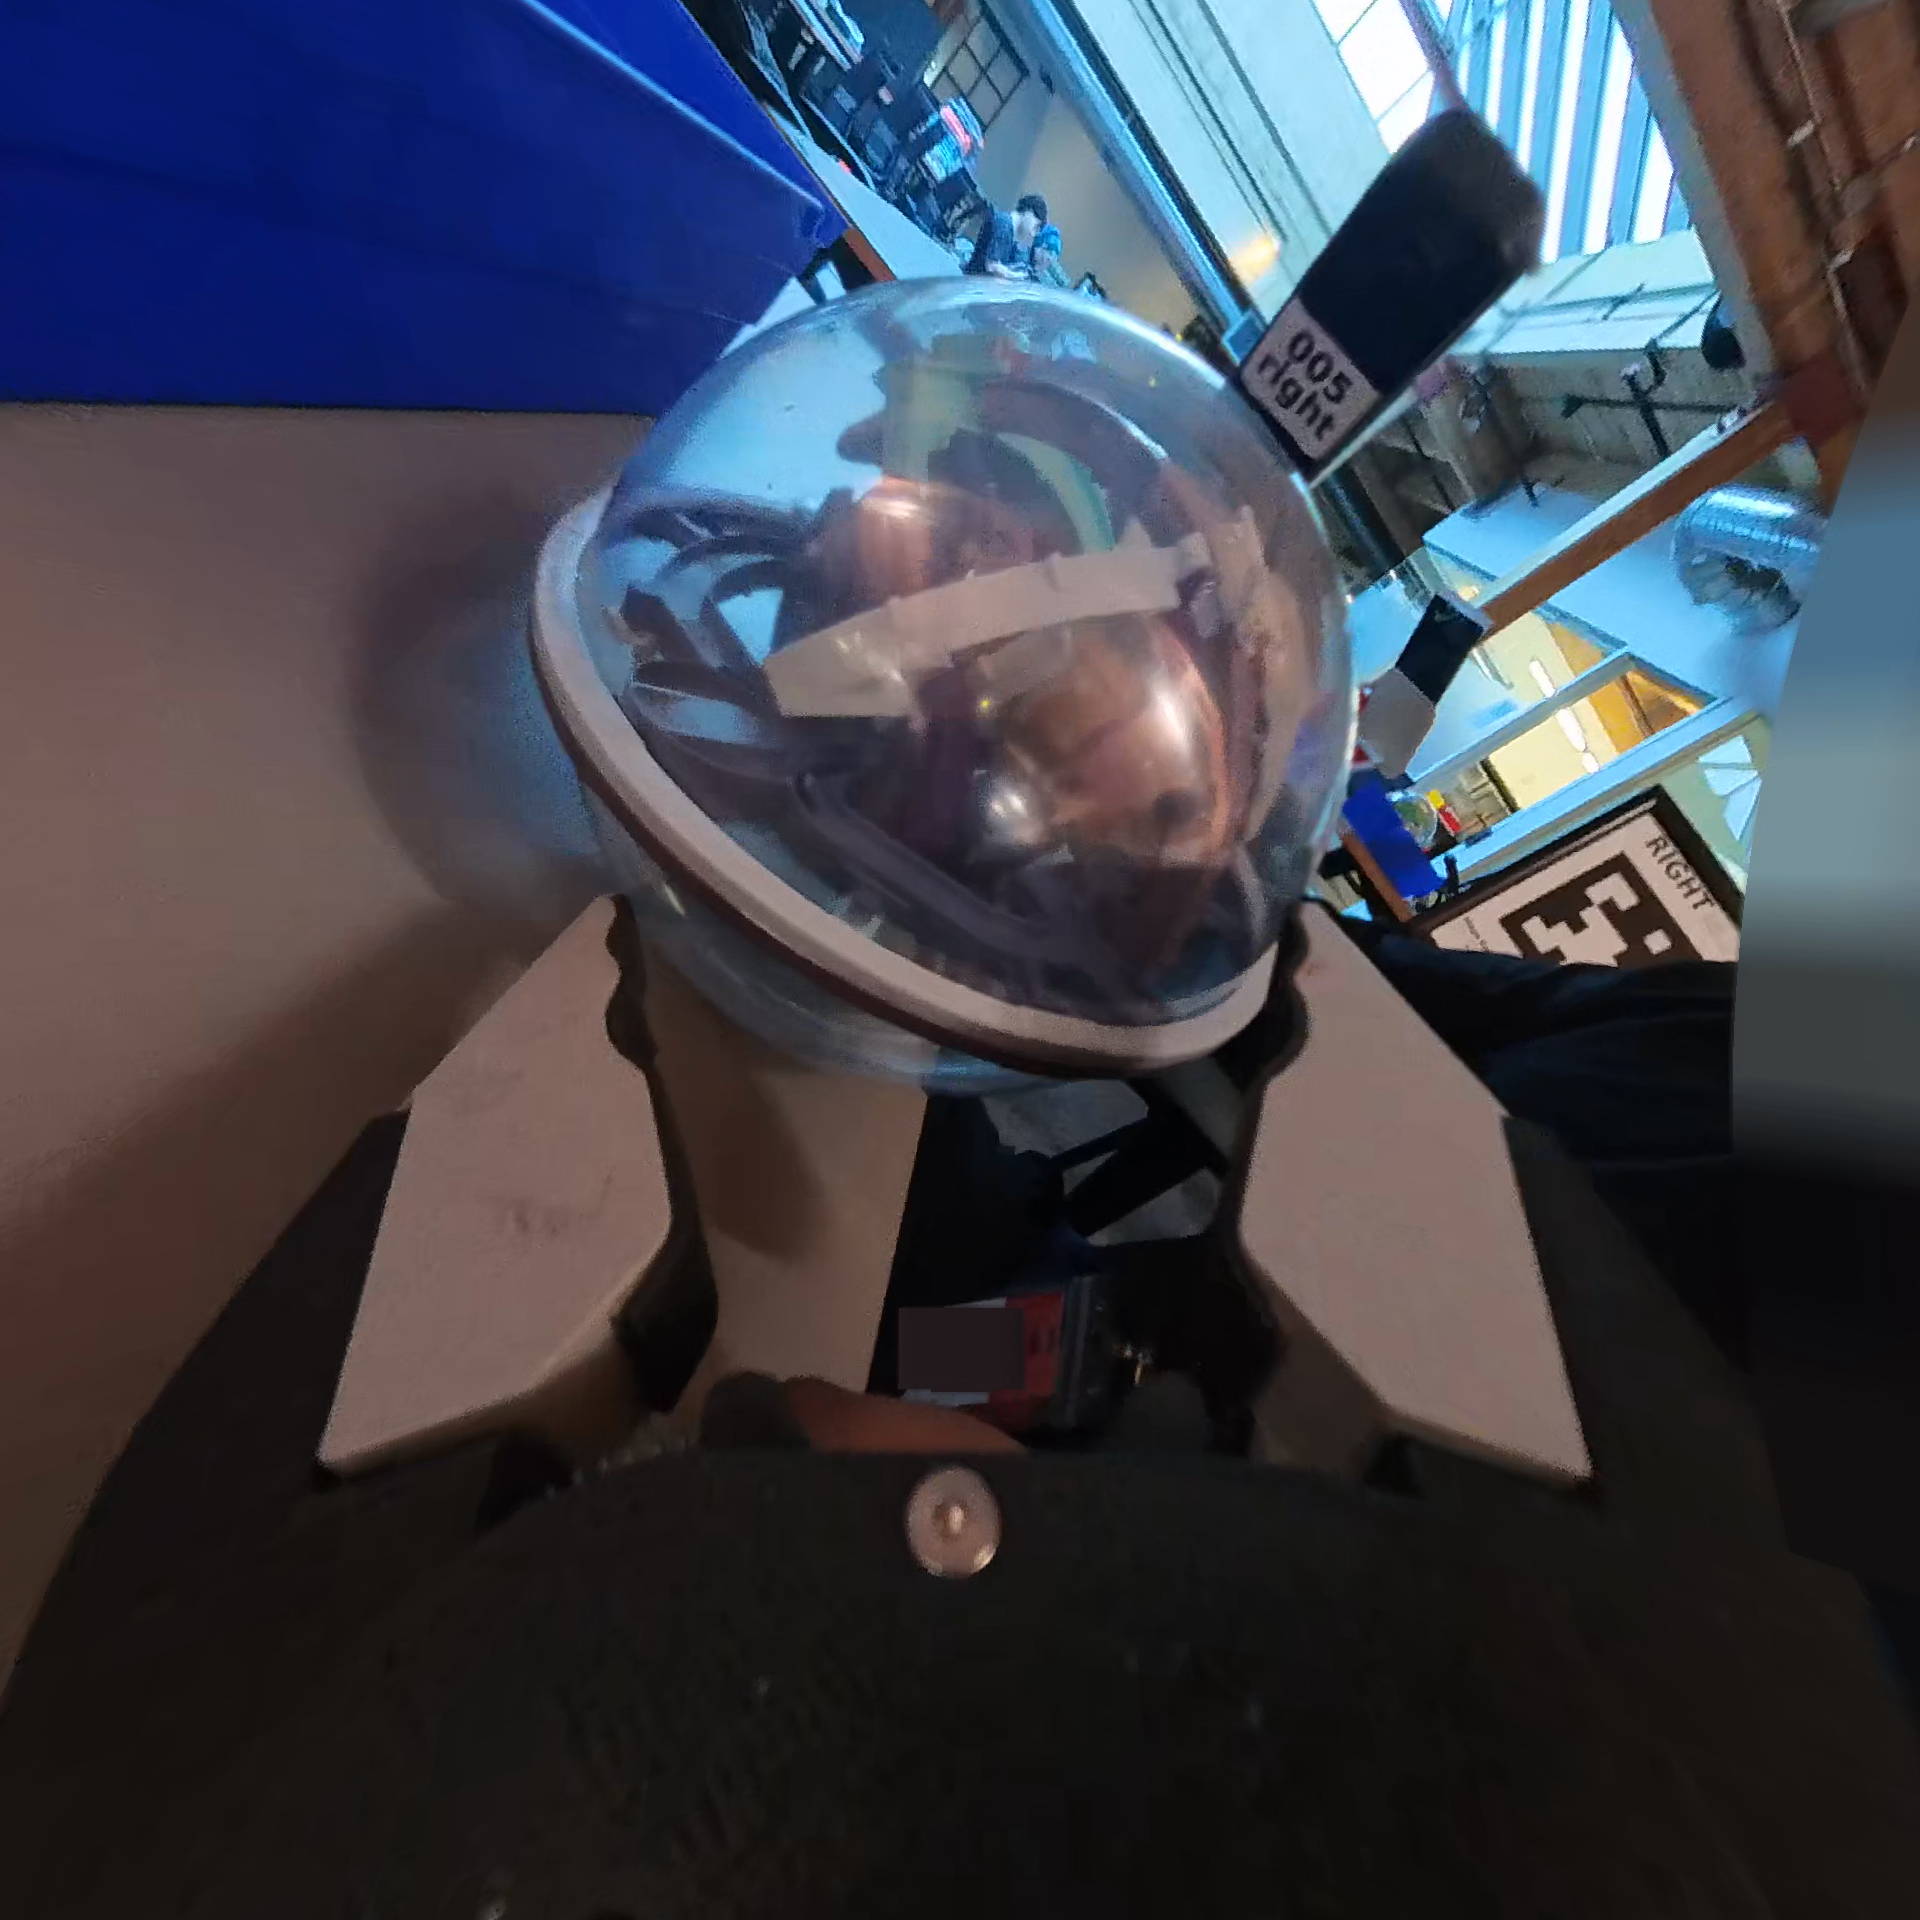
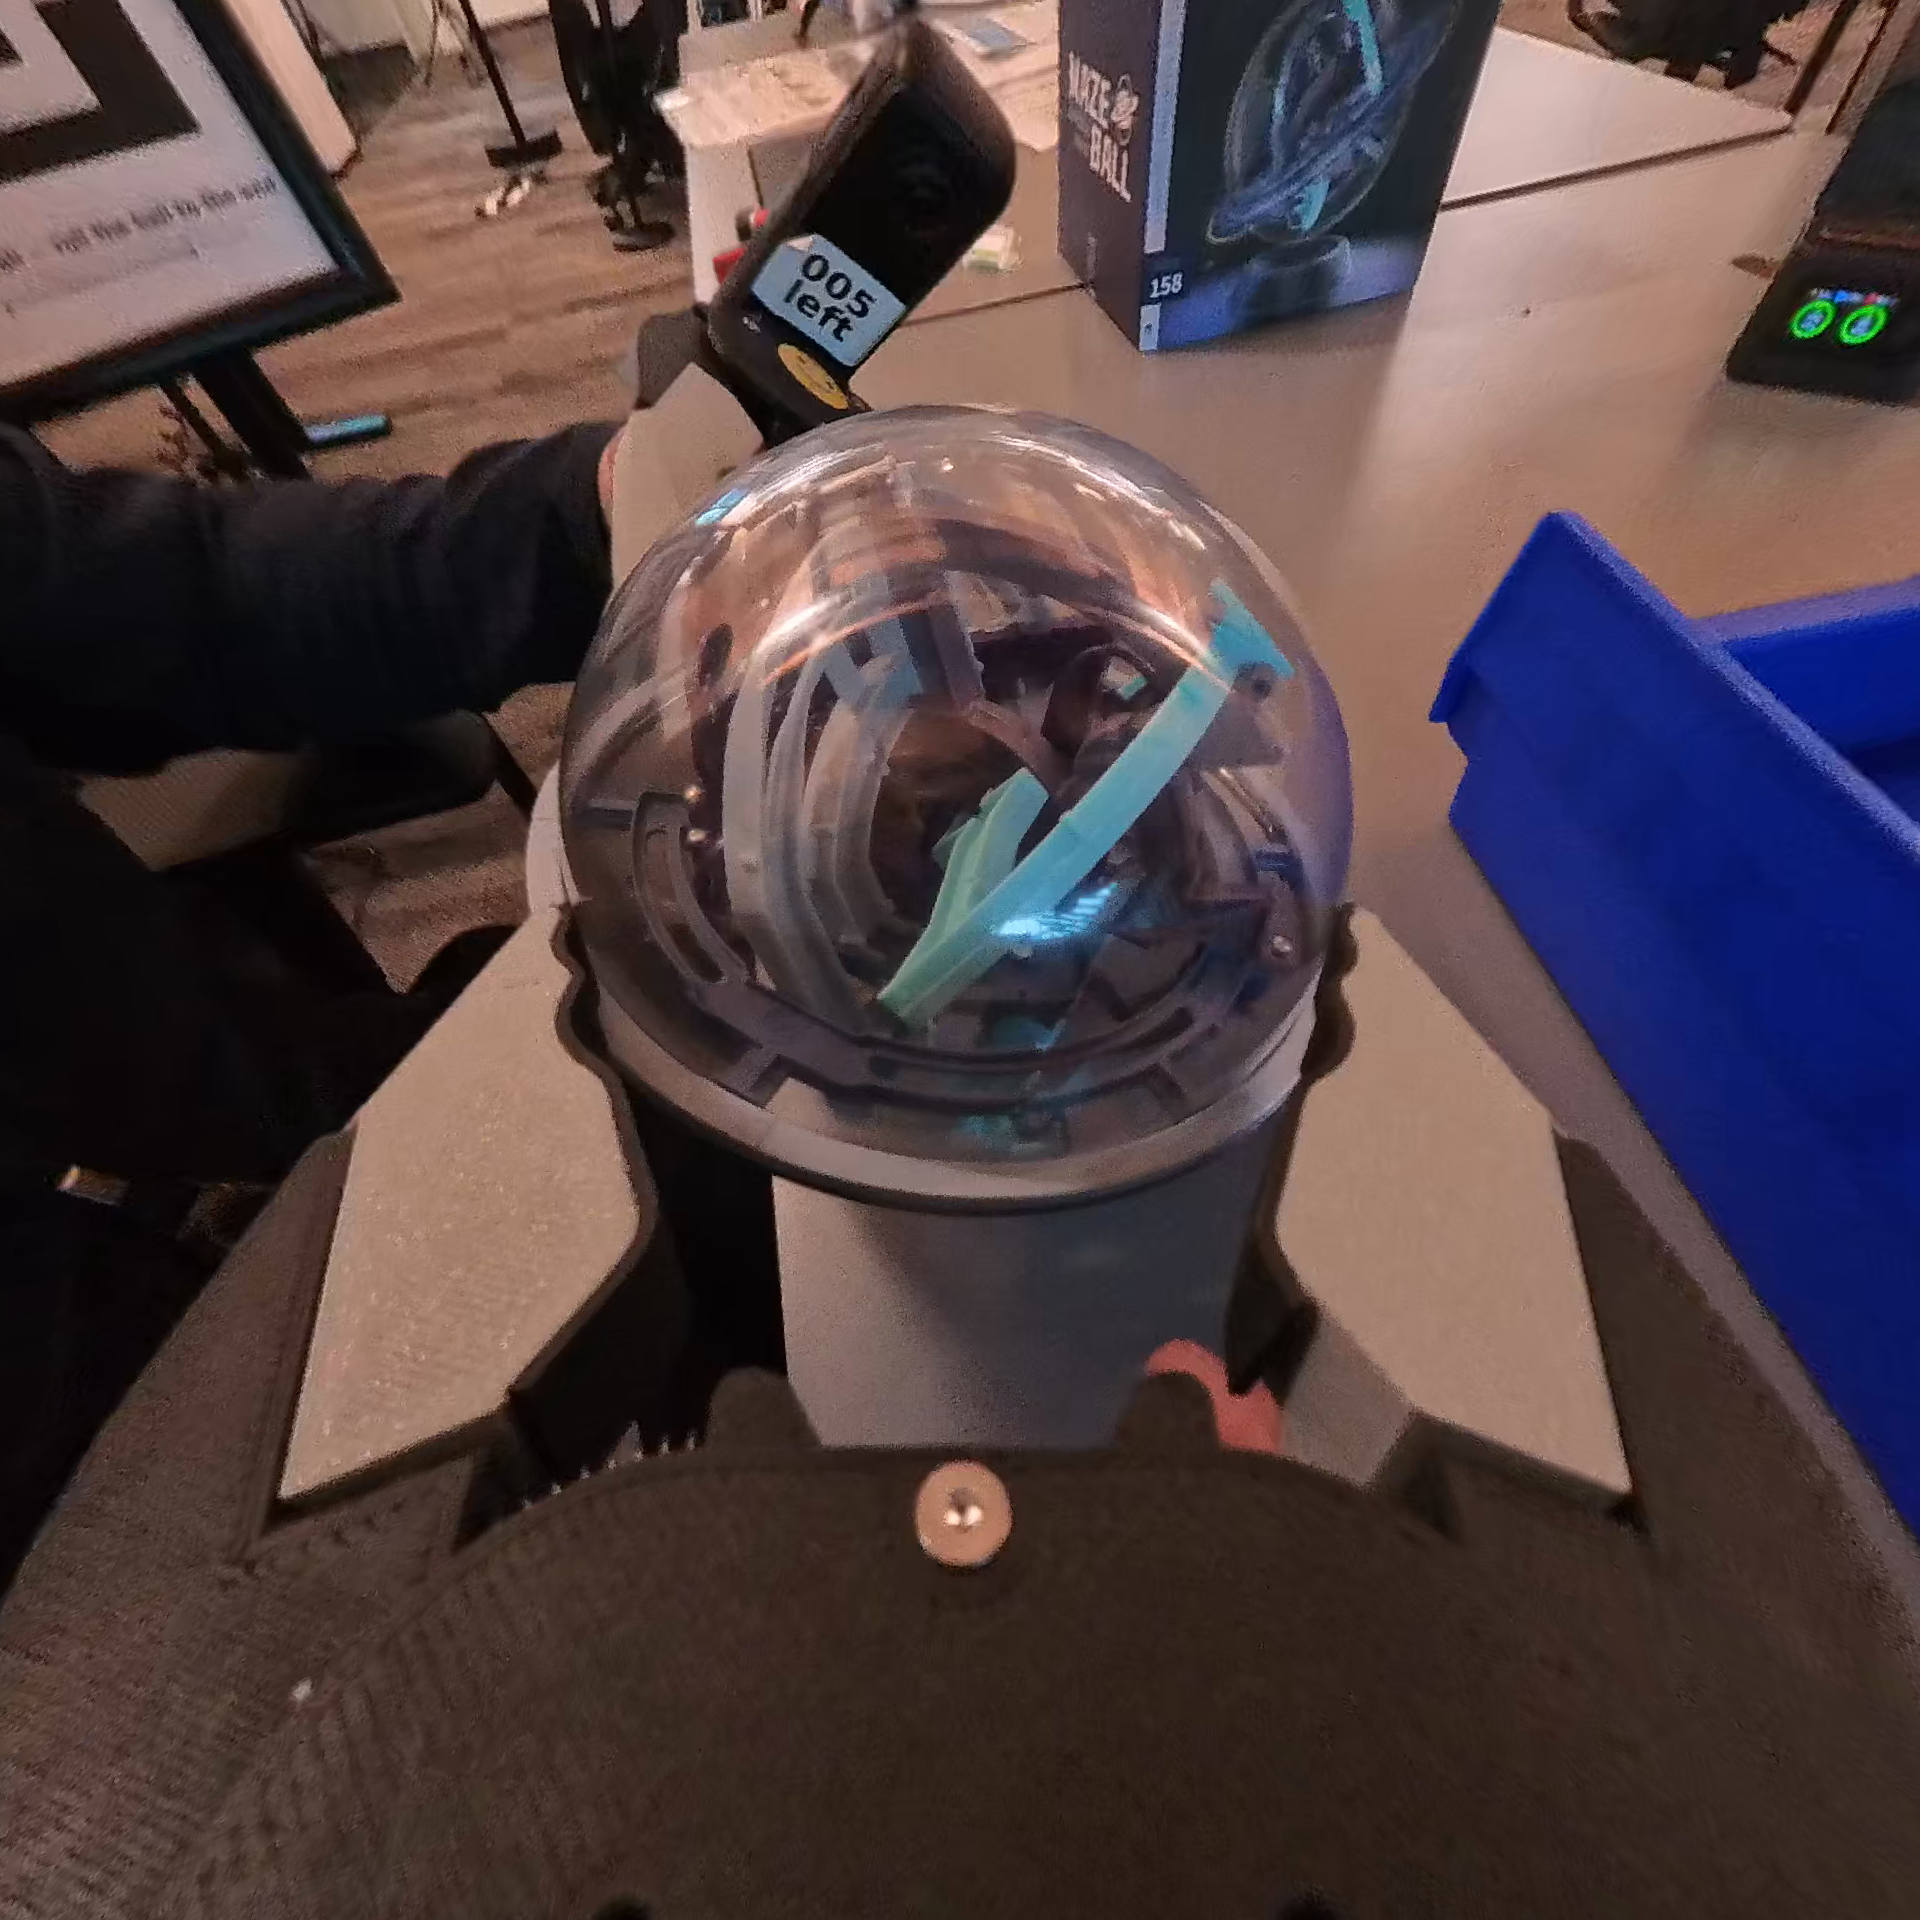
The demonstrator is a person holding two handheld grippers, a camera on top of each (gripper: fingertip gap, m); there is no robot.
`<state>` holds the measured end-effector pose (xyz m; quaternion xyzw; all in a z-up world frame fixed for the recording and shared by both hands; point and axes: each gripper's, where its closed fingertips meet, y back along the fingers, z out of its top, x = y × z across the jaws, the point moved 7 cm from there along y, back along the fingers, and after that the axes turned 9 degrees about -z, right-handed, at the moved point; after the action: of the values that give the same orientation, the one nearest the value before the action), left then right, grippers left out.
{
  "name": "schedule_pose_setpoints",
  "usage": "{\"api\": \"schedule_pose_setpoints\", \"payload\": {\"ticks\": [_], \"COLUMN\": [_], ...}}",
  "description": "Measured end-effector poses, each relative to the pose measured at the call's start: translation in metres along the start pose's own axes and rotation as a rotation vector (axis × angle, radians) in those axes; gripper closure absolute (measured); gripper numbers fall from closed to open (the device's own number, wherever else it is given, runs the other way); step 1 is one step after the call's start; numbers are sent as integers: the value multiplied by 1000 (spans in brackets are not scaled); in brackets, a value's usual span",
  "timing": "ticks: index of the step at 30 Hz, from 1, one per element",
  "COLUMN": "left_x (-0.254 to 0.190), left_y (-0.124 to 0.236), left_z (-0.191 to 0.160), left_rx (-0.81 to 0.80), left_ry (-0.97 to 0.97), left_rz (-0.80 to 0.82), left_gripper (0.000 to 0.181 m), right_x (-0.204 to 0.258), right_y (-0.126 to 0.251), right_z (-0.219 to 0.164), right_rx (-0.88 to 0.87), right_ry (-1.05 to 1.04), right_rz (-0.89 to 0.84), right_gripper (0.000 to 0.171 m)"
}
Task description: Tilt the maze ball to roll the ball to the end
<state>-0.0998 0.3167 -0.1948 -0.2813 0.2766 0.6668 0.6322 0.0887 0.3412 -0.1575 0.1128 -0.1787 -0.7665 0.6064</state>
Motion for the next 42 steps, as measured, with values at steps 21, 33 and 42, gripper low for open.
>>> {"api": "schedule_pose_setpoints", "payload": {"ticks": [21,33,42], "left_x": [4,4,4], "left_y": [-10,-16,-18], "left_z": [-6,-5,3], "left_rx": [84,101,52], "left_ry": [-102,-120,-215], "left_rz": [88,79,123], "left_gripper": [71,72,65], "right_x": [-16,-26,-24], "right_y": [7,18,6], "right_z": [2,-27,-33], "right_rx": [-46,-1,-34], "right_ry": [-185,-499,-467], "right_rz": [5,144,160], "right_gripper": [34,47,42]}}
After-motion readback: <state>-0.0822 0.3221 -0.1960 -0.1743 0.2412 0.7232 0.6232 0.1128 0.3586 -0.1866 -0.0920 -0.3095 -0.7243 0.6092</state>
